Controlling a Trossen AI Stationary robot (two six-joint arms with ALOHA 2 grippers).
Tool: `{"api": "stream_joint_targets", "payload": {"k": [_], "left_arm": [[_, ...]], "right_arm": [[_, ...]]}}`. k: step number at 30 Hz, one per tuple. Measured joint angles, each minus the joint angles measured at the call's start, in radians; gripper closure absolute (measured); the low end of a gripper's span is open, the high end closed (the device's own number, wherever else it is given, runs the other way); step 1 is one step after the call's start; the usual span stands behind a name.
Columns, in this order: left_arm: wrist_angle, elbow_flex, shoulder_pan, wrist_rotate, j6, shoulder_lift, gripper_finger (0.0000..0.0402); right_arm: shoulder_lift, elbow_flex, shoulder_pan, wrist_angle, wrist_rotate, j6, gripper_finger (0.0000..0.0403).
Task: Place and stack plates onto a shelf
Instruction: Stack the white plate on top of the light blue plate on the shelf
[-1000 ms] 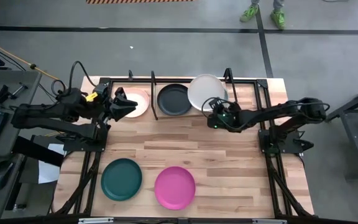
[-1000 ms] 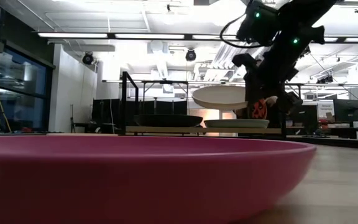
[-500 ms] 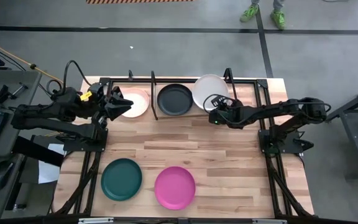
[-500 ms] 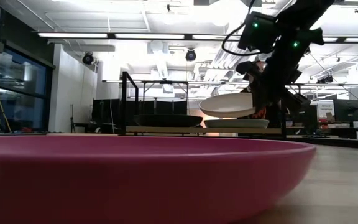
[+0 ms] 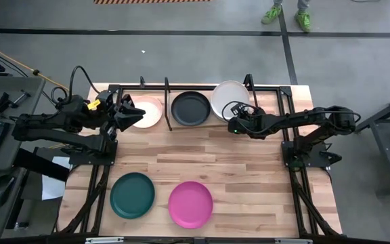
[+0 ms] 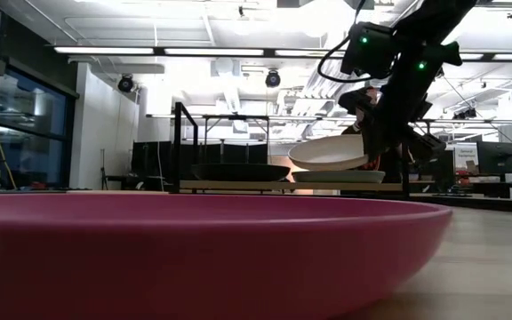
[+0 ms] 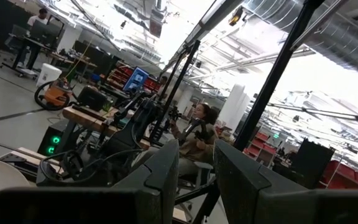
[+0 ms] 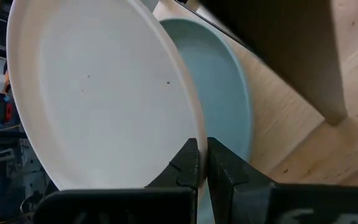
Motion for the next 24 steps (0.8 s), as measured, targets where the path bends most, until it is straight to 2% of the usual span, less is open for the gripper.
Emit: {"api": "stream_joint_targets", "payload": {"k": [13,24], "left_arm": [[0.0,0.0,0.0,0.026,0.0,0.0,0.0312],[0.0,0.0,0.0,0.026,0.0,0.0,0.0312]], "right_arm": [[-0.001,0.0,0.002,0.003,-0.02,-0.008,0.04],[-0.001,0.0,0.002,0.005,-0.016,0.013,0.031]]}}
